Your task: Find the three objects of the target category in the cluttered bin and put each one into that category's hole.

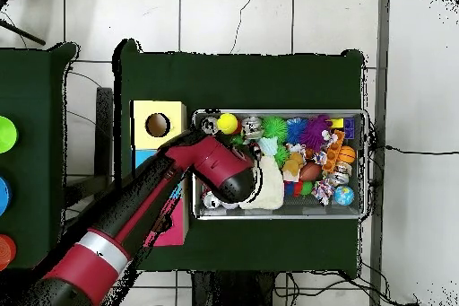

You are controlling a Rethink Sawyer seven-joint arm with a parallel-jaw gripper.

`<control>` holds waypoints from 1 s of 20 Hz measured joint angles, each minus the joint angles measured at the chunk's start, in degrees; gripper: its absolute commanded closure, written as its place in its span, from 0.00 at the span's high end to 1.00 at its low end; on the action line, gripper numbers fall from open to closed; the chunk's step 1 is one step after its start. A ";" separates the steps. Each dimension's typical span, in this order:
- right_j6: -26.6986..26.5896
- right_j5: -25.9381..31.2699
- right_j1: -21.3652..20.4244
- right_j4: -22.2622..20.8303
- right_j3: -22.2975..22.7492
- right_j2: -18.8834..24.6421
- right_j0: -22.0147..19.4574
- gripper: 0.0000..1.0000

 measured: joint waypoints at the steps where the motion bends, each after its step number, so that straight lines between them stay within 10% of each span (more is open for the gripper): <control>1: 0.00 0.00 -0.41 0.00 0.01 -0.01 0.11 1.00; 20: 0.00 0.00 -2.09 -1.36 0.02 0.01 0.47 1.00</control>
